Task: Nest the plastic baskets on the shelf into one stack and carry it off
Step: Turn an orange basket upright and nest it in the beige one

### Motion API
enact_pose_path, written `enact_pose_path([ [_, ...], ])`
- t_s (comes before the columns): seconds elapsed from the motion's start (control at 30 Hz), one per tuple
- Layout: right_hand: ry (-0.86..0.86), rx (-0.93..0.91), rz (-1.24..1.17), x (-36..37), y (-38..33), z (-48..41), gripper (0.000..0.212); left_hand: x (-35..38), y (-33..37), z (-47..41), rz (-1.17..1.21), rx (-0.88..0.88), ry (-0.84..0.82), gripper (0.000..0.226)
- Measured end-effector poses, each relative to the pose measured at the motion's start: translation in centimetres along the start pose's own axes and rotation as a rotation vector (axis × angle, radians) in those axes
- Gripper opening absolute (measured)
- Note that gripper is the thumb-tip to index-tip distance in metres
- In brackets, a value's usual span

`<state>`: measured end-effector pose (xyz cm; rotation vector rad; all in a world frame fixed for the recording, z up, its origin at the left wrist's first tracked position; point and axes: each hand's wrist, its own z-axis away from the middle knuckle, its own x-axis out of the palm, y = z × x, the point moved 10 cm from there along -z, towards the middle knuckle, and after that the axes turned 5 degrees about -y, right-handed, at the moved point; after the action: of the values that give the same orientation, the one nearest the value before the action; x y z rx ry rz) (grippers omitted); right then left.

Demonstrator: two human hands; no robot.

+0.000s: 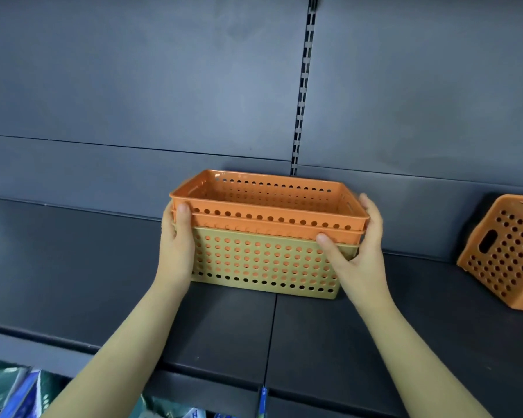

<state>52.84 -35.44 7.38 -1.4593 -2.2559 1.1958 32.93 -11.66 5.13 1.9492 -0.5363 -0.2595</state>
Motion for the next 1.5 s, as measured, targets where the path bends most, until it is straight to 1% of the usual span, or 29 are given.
enact_pose_path([
  [0.1,0.018,-0.017,0.002,0.1,0.1,-0.1,0.083,0.2,-1.1,-0.3,-0.017,-0.031,-0.052,0.068],
  [0.13,0.024,-0.016,0.010,0.0,0.2,-0.2,0.082,0.3,-1.4,-0.4,-0.011,-0.040,-0.070,0.069],
  [0.23,0.050,0.000,0.047,-0.5,0.6,-0.2,0.077,0.8,-1.9,-0.4,0.023,-0.066,-0.099,0.061],
  [0.33,0.075,0.006,0.072,-1.0,0.6,0.0,0.079,1.2,-2.0,-0.1,0.033,-0.078,-0.123,0.058],
  [0.43,0.105,0.033,0.107,-1.9,0.3,0.5,0.077,1.5,-2.5,0.1,0.040,-0.100,-0.157,0.070],
  [0.5,0.145,0.034,0.131,-2.9,-0.2,1.1,0.076,2.3,-2.5,0.5,0.047,-0.103,-0.215,0.079],
  [0.63,0.232,0.059,0.190,-5.4,-0.7,3.5,0.069,4.9,-1.8,1.9,-0.025,-0.063,-0.418,0.076],
  [0.73,0.269,0.079,0.235,-7.9,-1.1,5.2,0.065,6.7,-1.8,3.0,-0.131,-0.009,-0.557,0.090],
  [0.8,0.266,0.089,0.261,-9.5,-1.5,6.0,0.065,7.6,-1.5,3.8,-0.179,0.025,-0.610,0.095],
  [0.97,0.247,0.120,0.299,-12.7,-2.0,7.1,0.061,9.6,0.5,5.7,-0.222,0.124,-0.625,0.095],
  [1.13,0.221,0.190,0.313,-15.9,-1.2,7.5,0.063,12.1,1.2,7.3,-0.246,0.139,-0.618,0.097],
  [1.2,0.209,0.249,0.328,-17.1,-0.2,7.2,0.075,12.7,1.8,8.2,-0.236,0.153,-0.605,0.095],
  [1.27,0.298,0.323,0.320,-18.9,1.1,7.4,0.092,13.2,2.2,9.3,-0.253,0.172,-0.579,0.095],
  [1.3,0.370,0.378,0.348,-19.7,1.8,7.8,0.095,13.5,2.4,10.0,-0.297,0.190,-0.565,0.098],
  [1.33,0.431,0.433,0.375,-20.4,2.4,8.4,0.092,13.9,2.6,10.7,-0.350,0.213,-0.551,0.101],
  [1.37,0.448,0.475,0.374,-20.4,2.9,8.9,0.083,14.3,2.9,11.5,-0.395,0.244,-0.531,0.102],
  [1.4,0.410,0.486,0.322,-20.1,3.8,9.0,0.072,14.8,3.4,12.3,-0.429,0.289,-0.504,0.101],
  [1.43,0.332,0.497,0.220,-19.1,4.6,9.0,0.063,15.4,4.0,13.2,-0.463,0.353,-0.472,0.098],
  [1.5,0.175,0.544,0.006,-17.6,6.1,9.0,0.057,16.8,5.3,15.2,-0.522,0.484,-0.408,0.088],
])
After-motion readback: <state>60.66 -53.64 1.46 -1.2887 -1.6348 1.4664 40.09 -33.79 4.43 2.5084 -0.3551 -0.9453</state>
